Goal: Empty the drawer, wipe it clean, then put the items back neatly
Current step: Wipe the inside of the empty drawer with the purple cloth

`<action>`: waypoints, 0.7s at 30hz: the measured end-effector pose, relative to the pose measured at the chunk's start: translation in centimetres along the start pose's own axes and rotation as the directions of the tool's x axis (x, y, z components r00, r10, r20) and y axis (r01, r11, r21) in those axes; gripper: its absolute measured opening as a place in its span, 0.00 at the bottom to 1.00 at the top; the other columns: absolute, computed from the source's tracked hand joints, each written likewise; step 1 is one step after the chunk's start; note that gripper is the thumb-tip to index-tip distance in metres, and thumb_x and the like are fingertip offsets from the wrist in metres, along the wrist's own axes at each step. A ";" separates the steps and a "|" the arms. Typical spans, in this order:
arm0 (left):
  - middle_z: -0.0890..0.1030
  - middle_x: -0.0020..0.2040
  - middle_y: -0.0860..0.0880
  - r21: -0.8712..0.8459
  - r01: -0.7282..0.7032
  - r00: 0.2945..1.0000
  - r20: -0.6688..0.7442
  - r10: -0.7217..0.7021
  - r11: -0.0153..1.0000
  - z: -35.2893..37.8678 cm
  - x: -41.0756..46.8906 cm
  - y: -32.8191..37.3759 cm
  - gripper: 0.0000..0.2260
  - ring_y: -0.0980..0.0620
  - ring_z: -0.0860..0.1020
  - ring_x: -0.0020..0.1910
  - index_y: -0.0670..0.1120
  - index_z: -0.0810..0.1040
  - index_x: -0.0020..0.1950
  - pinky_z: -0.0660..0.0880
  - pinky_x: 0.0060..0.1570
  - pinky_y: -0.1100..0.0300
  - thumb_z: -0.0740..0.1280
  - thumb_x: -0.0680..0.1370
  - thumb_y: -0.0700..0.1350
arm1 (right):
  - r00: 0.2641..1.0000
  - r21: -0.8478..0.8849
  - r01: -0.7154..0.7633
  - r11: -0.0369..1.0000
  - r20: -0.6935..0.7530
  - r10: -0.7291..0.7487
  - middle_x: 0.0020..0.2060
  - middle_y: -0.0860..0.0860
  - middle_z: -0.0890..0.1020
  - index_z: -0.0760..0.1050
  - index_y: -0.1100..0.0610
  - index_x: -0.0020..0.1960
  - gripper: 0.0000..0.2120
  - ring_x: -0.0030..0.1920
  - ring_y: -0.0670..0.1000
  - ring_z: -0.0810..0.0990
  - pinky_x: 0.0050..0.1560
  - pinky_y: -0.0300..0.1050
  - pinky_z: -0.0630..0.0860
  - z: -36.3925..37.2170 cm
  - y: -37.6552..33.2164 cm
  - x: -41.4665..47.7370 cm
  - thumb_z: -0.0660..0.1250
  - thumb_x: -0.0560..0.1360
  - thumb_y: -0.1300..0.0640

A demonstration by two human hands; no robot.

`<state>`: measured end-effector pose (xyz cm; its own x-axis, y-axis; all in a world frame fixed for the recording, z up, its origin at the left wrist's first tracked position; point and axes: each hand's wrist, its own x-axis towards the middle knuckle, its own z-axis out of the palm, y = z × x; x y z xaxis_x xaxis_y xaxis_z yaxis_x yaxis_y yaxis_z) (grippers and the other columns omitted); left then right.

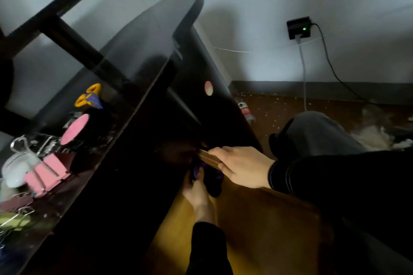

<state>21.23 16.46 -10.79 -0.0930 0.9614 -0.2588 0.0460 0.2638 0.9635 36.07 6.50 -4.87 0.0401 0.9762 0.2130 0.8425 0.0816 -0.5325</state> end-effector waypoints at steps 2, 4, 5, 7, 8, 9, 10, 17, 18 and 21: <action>0.84 0.50 0.52 -0.012 0.003 1.000 -0.017 -0.003 1.000 0.0 0.5 0.9 0.08 0.53 0.83 0.49 0.54 0.80 0.50 0.80 0.50 0.55 0.74 0.76 0.41 | 1.000 -0.004 0.010 1.000 0.004 -0.010 0.50 0.50 0.77 0.62 0.52 0.73 0.18 0.41 0.51 0.78 0.41 0.52 0.79 -0.4 0.1 0.5 0.55 0.84 0.52; 0.83 0.48 0.54 -0.037 0.012 0.999 -0.039 -0.013 0.999 0.2 0.5 1.9 0.08 0.57 0.83 0.45 0.56 0.80 0.44 0.78 0.43 0.60 0.75 0.75 0.43 | 1.000 0.008 0.000 1.000 0.008 0.000 0.49 0.50 0.77 0.63 0.52 0.72 0.17 0.39 0.50 0.77 0.40 0.52 0.79 -0.7 0.2 0.6 0.55 0.84 0.52; 0.84 0.49 0.53 -0.060 0.005 0.999 -0.049 -0.008 0.998 0.3 0.6 2.1 0.08 0.57 0.83 0.45 0.56 0.80 0.43 0.78 0.43 0.60 0.74 0.76 0.43 | 1.000 0.013 -0.003 1.000 0.016 0.002 0.49 0.50 0.77 0.63 0.52 0.71 0.17 0.38 0.50 0.77 0.39 0.52 0.79 -0.7 0.2 0.6 0.54 0.84 0.52; 0.84 0.52 0.50 -0.066 -0.011 0.998 -0.063 0.007 0.998 0.5 0.3 2.1 0.08 0.53 0.83 0.49 0.56 0.80 0.45 0.80 0.47 0.57 0.74 0.76 0.42 | 1.000 0.008 -0.004 1.000 0.026 0.004 0.49 0.49 0.76 0.63 0.51 0.71 0.17 0.37 0.49 0.77 0.38 0.52 0.78 -0.4 0.1 0.6 0.54 0.84 0.51; 0.84 0.53 0.48 -0.044 -0.022 0.998 -0.058 0.019 0.999 0.5 0.0 1.9 0.08 0.51 0.83 0.50 0.55 0.80 0.46 0.80 0.50 0.55 0.73 0.76 0.41 | 1.000 0.004 -0.006 1.000 0.029 0.006 0.49 0.49 0.76 0.62 0.51 0.72 0.17 0.37 0.49 0.77 0.38 0.52 0.78 -0.2 0.1 0.5 0.54 0.84 0.51; 0.84 0.54 0.47 -0.020 -0.028 0.999 -0.042 0.028 0.999 0.5 -0.2 1.5 0.09 0.49 0.83 0.51 0.55 0.80 0.49 0.80 0.53 0.53 0.73 0.77 0.40 | 1.000 0.002 -0.008 1.000 0.030 0.008 0.49 0.49 0.76 0.62 0.51 0.72 0.17 0.37 0.50 0.78 0.39 0.53 0.79 -0.1 0.0 0.5 0.54 0.84 0.51; 0.84 0.55 0.46 0.000 -0.023 1.000 -0.020 0.023 1.000 0.5 -0.6 1.3 0.09 0.48 0.83 0.52 0.54 0.80 0.50 0.80 0.55 0.52 0.72 0.77 0.39 | 1.000 -0.004 -0.010 1.000 0.030 0.010 0.50 0.50 0.77 0.62 0.51 0.72 0.17 0.38 0.51 0.78 0.39 0.53 0.79 -0.1 -0.1 0.5 0.54 0.84 0.51; 0.82 0.45 0.54 0.021 0.118 0.993 -0.003 -0.118 0.993 -0.9 1.2 2.4 0.07 0.55 0.81 0.45 0.51 0.79 0.44 0.76 0.40 0.62 0.75 0.75 0.49 | 0.999 -0.023 -0.022 1.000 0.029 0.022 0.50 0.50 0.78 0.62 0.52 0.72 0.17 0.37 0.49 0.78 0.38 0.52 0.80 0.1 0.0 0.5 0.54 0.84 0.51; 0.82 0.45 0.54 0.016 0.120 0.993 -0.002 -0.120 0.993 -0.9 1.3 2.4 0.07 0.56 0.81 0.45 0.51 0.78 0.43 0.75 0.40 0.62 0.75 0.75 0.50 | 0.999 -0.025 -0.022 0.999 0.025 0.023 0.50 0.50 0.78 0.62 0.52 0.72 0.17 0.36 0.49 0.78 0.37 0.50 0.79 0.1 0.0 0.5 0.54 0.84 0.51; 0.83 0.53 0.49 0.034 0.048 0.998 0.027 -0.049 0.998 -0.5 0.5 1.9 0.05 0.50 0.82 0.53 0.51 0.79 0.48 0.80 0.53 0.53 0.74 0.76 0.45 | 1.000 -0.026 -0.018 1.000 0.016 0.018 0.50 0.50 0.77 0.62 0.51 0.73 0.18 0.36 0.48 0.77 0.34 0.47 0.77 0.3 0.0 0.5 0.54 0.84 0.51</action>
<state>20.72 17.38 -9.07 -0.0688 0.9491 -0.3075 0.0755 0.3123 0.9470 35.97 7.10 -5.02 0.0469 0.9807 0.1899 0.8551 0.0588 -0.5151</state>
